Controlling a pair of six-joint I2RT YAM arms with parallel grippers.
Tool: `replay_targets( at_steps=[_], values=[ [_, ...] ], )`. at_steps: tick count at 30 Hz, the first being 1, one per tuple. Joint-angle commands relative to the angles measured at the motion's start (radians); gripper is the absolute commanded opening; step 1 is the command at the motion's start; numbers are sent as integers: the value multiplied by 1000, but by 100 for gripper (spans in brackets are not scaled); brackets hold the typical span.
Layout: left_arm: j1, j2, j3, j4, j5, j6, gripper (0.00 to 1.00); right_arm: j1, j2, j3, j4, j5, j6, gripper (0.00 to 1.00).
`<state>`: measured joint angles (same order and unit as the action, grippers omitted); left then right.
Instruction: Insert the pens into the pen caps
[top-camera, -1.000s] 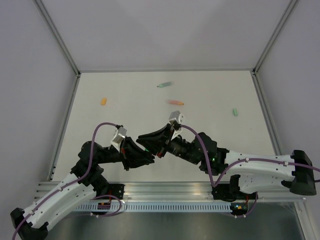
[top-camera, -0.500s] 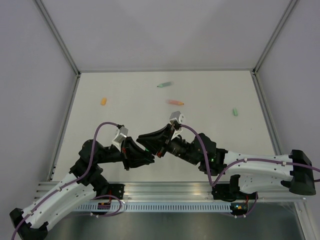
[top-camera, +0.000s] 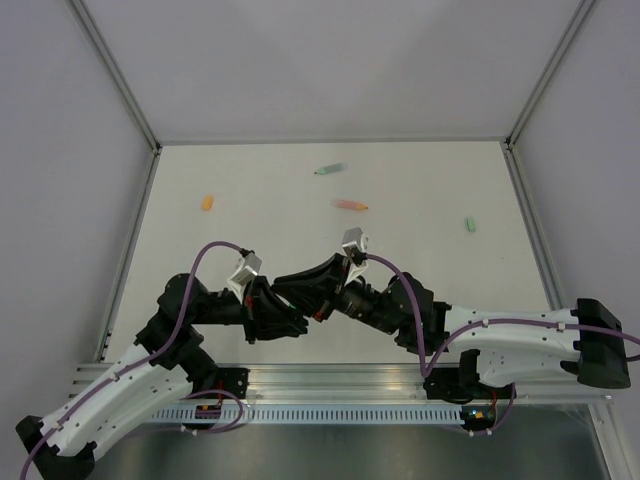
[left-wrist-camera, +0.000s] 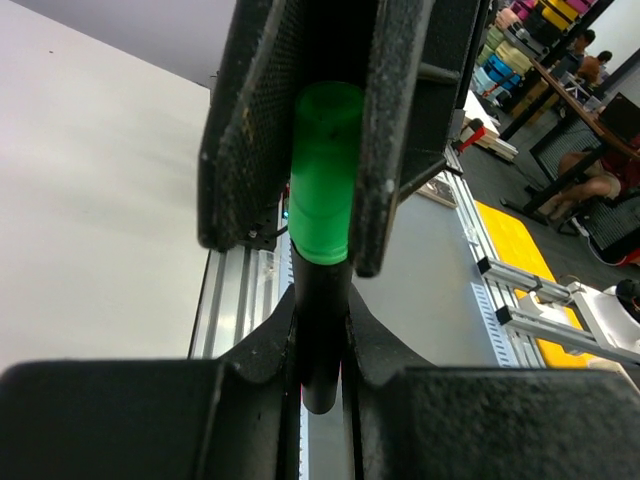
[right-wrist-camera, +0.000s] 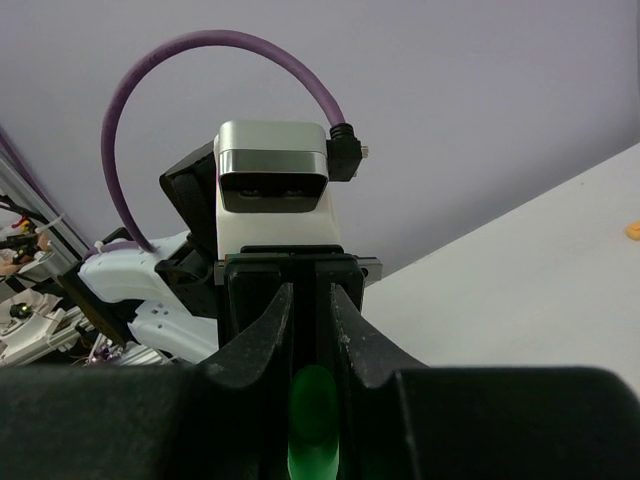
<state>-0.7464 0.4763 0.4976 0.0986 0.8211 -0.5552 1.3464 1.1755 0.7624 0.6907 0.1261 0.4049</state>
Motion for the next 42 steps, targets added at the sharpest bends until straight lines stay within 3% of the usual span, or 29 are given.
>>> replay_targets(
  at_steps=[1,6,12,21,25,36,42],
  values=[
    [22,-22,177,328,-191,-2,2,92,118,-120,-462,-243,32,0],
    [22,-42,205,228,-230,52,2,112,57,-140,-513,-185,43,0],
    [22,-25,197,251,-258,52,2,140,52,-161,-464,-108,68,0],
    [24,1,179,325,-270,18,2,192,191,-189,-195,-3,118,0],
    [24,-22,232,242,-290,70,2,214,214,-228,-99,20,133,0],
    [24,-21,300,87,-321,153,2,290,223,-229,-146,95,140,0],
    [22,25,275,230,-238,54,2,324,328,-189,-80,89,74,0]
  ],
)
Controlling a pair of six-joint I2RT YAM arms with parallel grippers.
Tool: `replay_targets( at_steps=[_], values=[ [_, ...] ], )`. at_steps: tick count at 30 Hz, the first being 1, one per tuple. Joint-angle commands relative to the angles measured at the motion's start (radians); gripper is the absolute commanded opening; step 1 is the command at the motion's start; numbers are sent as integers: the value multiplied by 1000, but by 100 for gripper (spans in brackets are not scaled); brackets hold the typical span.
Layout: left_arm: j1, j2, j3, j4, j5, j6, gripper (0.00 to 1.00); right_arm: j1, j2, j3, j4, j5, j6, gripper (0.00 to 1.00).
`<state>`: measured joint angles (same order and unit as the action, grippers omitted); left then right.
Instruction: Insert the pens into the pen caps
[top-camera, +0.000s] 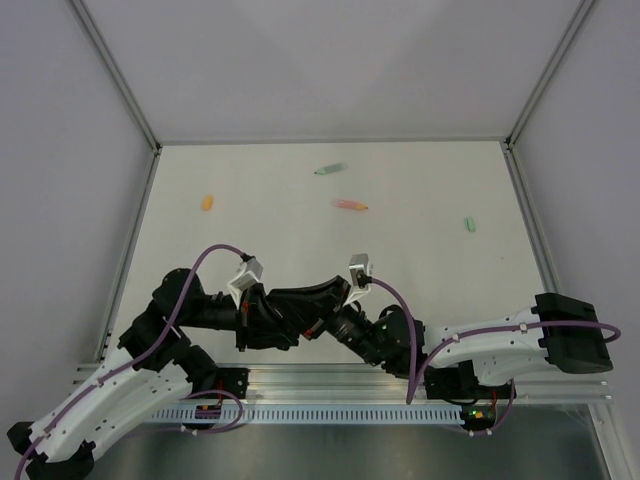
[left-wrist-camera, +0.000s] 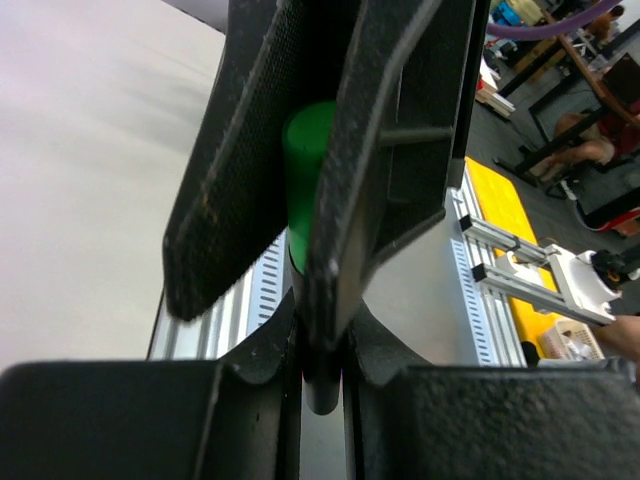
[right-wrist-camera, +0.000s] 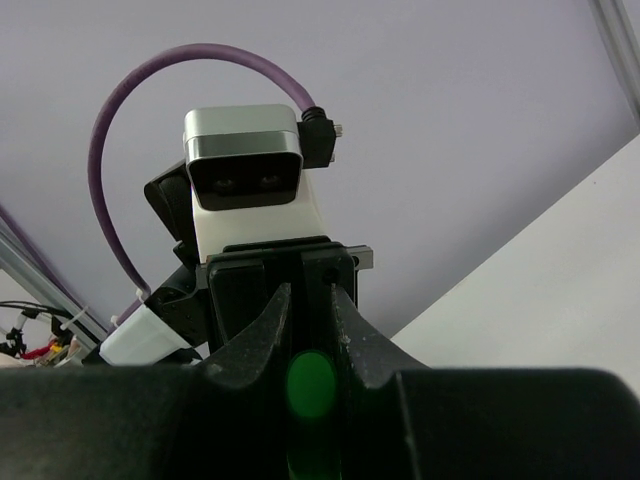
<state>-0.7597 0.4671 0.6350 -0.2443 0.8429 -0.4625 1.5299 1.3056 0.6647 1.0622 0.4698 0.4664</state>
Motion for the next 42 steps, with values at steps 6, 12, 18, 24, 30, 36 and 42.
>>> replay_targets(
  at_steps=[6,12,18,24,30,36,42],
  values=[
    [36,47,183,577,-232,-67,2,176,216,-109,-384,-251,14,0],
    [36,53,200,516,-212,-59,2,203,187,-96,-426,-185,-2,0],
    [36,48,141,487,-140,-33,2,203,51,-22,-600,38,-28,0],
    [36,28,103,415,-134,39,2,203,-37,68,-728,115,-63,6],
    [36,25,72,436,-107,42,2,203,-28,75,-699,102,-101,43],
    [36,35,31,458,-84,38,2,203,-16,124,-686,122,-153,52],
    [37,33,2,444,-102,71,2,203,-41,160,-702,135,-202,65]
  ],
)
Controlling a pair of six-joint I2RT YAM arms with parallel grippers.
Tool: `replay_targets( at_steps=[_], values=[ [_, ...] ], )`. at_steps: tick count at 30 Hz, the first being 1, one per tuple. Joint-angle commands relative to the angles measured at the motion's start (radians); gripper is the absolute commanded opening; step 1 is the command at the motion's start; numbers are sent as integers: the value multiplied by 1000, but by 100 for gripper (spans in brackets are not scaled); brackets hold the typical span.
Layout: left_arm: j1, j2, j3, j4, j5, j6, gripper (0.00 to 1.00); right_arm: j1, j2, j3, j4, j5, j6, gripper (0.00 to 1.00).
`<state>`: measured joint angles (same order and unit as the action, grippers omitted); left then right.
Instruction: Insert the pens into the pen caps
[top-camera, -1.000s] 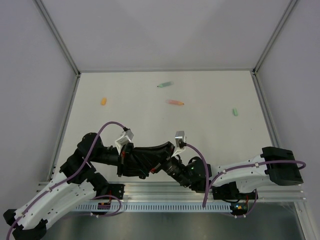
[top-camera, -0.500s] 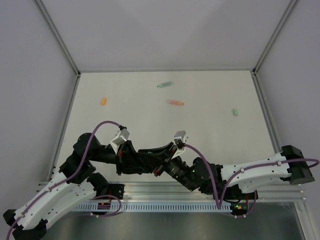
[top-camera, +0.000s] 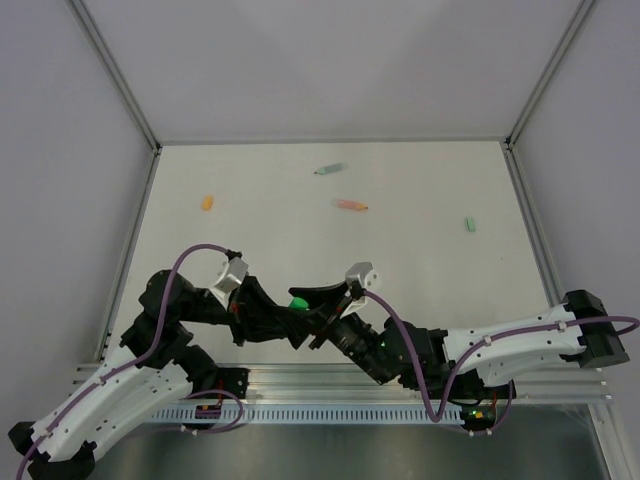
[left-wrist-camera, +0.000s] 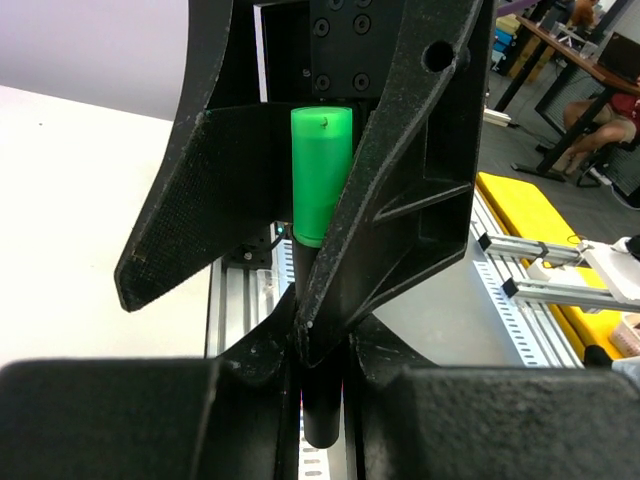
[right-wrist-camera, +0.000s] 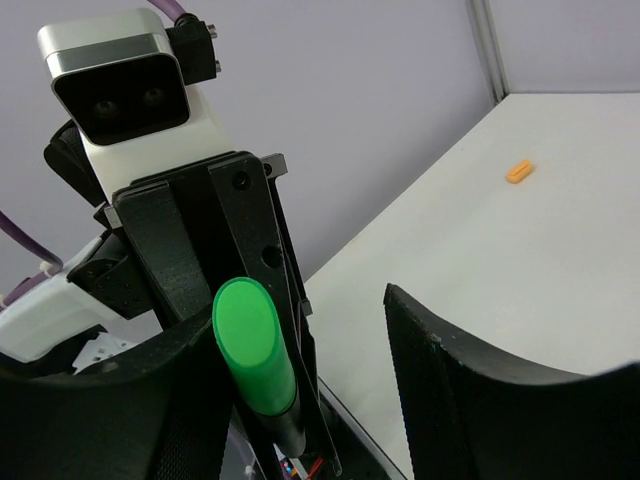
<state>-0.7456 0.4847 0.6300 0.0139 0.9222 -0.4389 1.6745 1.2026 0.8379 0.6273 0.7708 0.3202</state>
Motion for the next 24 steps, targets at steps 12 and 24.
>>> replay_targets(
  at_steps=[12,24],
  values=[
    [23,-1,-84,222,-218,86,2,59,-74,46,-383,-174,-95,81],
    [22,-6,-134,254,-235,101,2,59,-127,119,-509,-113,-112,89]
  ],
)
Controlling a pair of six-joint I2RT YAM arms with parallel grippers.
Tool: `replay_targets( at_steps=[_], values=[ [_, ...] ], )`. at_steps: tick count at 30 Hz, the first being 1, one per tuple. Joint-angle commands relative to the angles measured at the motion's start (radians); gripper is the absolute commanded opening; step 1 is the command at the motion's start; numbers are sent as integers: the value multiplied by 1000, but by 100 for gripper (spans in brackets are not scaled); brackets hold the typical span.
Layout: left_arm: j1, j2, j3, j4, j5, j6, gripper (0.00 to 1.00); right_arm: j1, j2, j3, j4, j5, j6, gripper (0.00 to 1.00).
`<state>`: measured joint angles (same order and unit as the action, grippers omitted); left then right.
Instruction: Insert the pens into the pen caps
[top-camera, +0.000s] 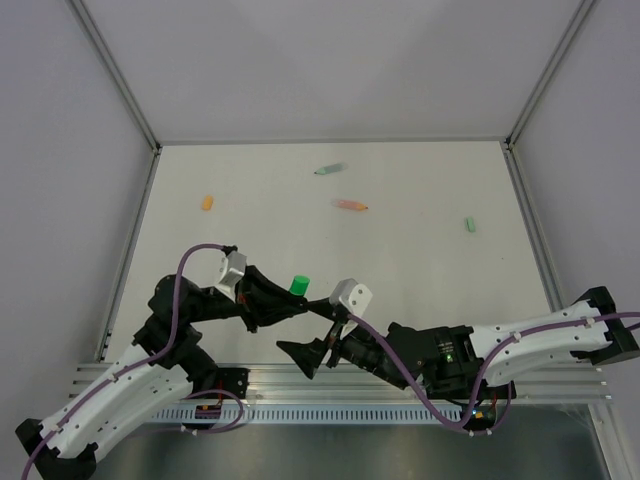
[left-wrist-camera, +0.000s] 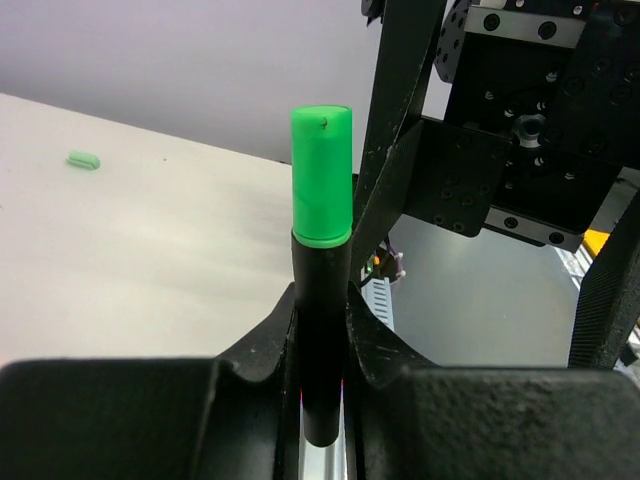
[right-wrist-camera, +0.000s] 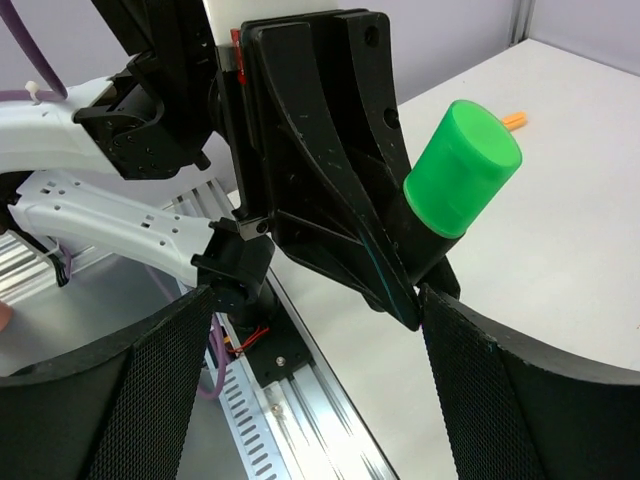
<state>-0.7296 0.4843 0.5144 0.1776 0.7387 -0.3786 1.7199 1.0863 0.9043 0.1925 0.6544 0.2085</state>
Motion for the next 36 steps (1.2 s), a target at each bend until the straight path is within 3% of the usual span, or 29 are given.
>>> replay_targets(
  at_steps=[1,11,16,17,18,20,22,27,31,36],
  values=[
    [6,-10,-25,103,-47,38,2,12,-12,53,-79,16,2,89],
    [6,-88,-79,161,-45,26,2,14,-120,30,-152,166,48,88],
    [6,-130,-126,183,-108,33,2,14,-125,117,-226,257,14,75],
    [6,-134,-146,198,-114,30,2,12,-115,172,-241,277,-1,70],
    [6,-139,-154,203,-124,29,2,10,-102,204,-273,301,-17,49],
    [6,-145,-172,204,-154,33,2,6,-63,297,-297,382,-64,19],
    [6,-151,-183,203,-180,44,2,-5,-31,347,-295,410,-98,0],
    [6,-180,-211,194,-214,66,2,-181,113,602,-463,259,-45,0],
    [7,-211,-223,177,-234,76,2,-235,298,778,-564,194,-21,0],
    [6,-231,-229,177,-219,79,2,-263,377,776,-556,79,26,0]
  ],
)
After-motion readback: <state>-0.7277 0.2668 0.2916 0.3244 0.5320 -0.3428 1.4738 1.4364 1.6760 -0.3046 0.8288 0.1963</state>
